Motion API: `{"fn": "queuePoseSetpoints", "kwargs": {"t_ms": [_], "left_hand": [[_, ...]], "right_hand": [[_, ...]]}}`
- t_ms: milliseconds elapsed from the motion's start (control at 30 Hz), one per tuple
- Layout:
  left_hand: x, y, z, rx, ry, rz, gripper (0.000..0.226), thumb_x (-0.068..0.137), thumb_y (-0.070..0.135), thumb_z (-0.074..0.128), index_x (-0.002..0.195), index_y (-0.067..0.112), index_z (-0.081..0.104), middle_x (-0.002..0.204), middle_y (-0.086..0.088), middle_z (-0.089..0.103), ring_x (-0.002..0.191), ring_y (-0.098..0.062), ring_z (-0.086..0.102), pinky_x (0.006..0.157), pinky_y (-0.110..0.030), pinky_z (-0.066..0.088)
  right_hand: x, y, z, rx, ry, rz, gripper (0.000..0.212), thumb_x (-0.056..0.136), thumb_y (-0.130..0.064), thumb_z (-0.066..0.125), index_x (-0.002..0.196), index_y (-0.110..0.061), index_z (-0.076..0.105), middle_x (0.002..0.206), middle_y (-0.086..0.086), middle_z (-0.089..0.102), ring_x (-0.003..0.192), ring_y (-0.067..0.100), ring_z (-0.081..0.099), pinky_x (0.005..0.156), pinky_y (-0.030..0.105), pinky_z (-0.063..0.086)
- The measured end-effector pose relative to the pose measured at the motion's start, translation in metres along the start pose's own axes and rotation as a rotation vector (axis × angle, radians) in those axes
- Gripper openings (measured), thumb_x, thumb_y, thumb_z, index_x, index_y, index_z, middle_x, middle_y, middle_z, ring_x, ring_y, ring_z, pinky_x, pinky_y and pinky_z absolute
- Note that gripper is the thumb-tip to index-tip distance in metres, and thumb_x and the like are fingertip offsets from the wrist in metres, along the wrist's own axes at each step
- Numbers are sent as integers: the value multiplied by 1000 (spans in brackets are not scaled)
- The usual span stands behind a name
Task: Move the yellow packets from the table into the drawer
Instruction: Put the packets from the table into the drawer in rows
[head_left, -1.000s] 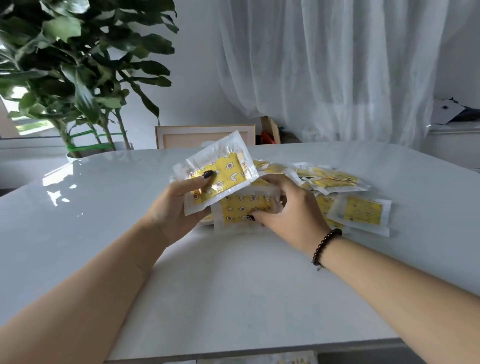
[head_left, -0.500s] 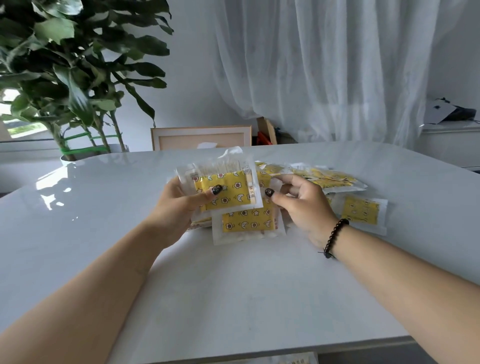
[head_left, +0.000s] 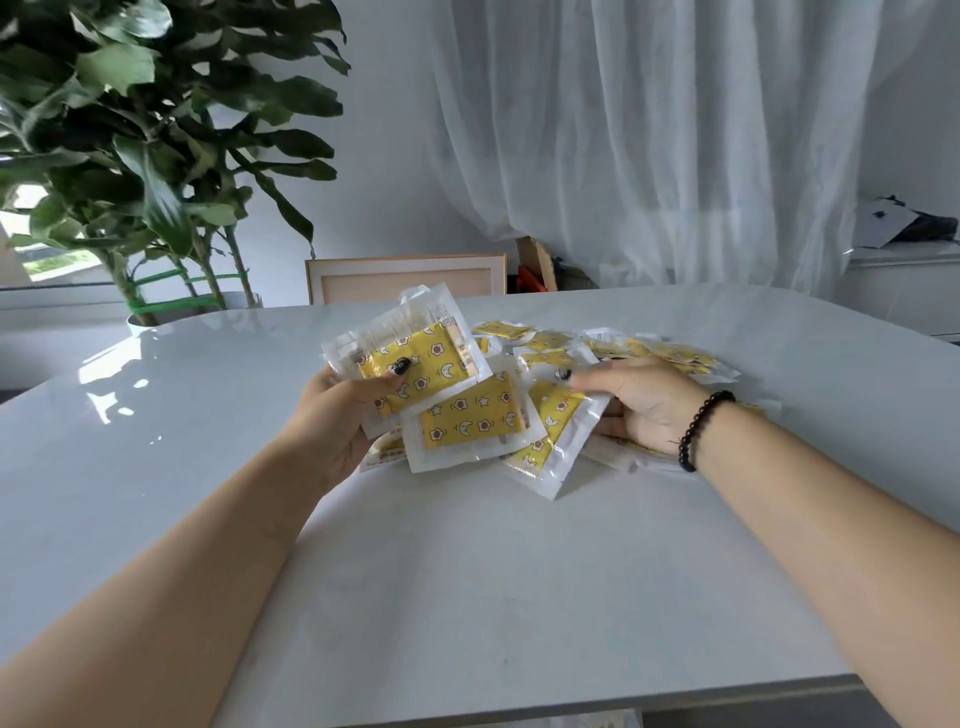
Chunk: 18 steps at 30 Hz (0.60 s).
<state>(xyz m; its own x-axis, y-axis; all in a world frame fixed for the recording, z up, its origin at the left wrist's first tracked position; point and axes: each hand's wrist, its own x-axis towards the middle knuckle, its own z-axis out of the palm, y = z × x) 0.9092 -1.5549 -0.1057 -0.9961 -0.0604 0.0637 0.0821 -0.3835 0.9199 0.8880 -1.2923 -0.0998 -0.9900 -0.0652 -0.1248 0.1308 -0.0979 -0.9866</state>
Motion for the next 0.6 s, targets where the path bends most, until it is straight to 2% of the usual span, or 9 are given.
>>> {"fn": "queuePoseSetpoints", "kwargs": {"t_ms": [100, 200, 300, 333, 400, 500, 600], "left_hand": [[0, -1, 0, -11, 8, -1, 26, 87, -12, 52, 106, 4, 61, 101, -13, 72, 92, -26, 71, 70, -42, 60], [1, 0, -2, -29, 25, 6, 25, 88, -10, 52, 106, 4, 62, 103, -12, 72, 93, -26, 71, 74, -44, 59], [2, 1, -3, -52, 48, 21, 22, 89, -10, 51, 101, 5, 62, 94, -9, 74, 87, -23, 72, 67, -40, 60], [2, 2, -2, -60, 51, 27, 22, 89, -9, 51, 99, 6, 62, 91, -8, 75, 85, -22, 73, 64, -38, 60], [1, 2, -2, -68, 52, 42, 21, 90, -9, 50, 98, 6, 62, 88, -7, 75, 83, -21, 73, 62, -35, 60], [-1, 3, -1, -70, 51, 56, 20, 91, -8, 50, 98, 7, 62, 86, -5, 76, 82, -20, 73, 61, -33, 60], [-2, 2, 2, -82, -23, 62, 22, 91, -9, 48, 102, 6, 61, 91, -7, 75, 86, -21, 72, 64, -33, 60]], "right_hand": [[2, -3, -16, -181, -192, 97, 30, 78, 8, 63, 108, 3, 65, 100, 20, 70, 81, 26, 69, 76, 38, 58], [-1, -6, -33, -292, -395, 191, 33, 77, 8, 60, 109, 2, 64, 97, 17, 71, 77, 21, 71, 73, 34, 58], [0, -6, -48, -257, -479, 167, 49, 63, -2, 80, 109, 1, 64, 103, 19, 70, 84, 25, 72, 80, 41, 57], [1, -6, -52, -203, -506, 143, 57, 57, -4, 87, 110, 0, 65, 106, 20, 69, 88, 28, 71, 80, 43, 58], [0, -6, -56, -113, -547, 94, 57, 50, -7, 91, 103, -4, 70, 103, 19, 70, 90, 30, 71, 72, 44, 60], [-4, -4, -46, -76, -504, 41, 47, 57, 0, 83, 101, -5, 67, 93, 16, 71, 81, 29, 72, 65, 44, 60], [-1, 4, -25, -30, -255, -27, 37, 84, 14, 50, 119, 1, 54, 105, 20, 68, 88, 30, 70, 75, 47, 58]]}}
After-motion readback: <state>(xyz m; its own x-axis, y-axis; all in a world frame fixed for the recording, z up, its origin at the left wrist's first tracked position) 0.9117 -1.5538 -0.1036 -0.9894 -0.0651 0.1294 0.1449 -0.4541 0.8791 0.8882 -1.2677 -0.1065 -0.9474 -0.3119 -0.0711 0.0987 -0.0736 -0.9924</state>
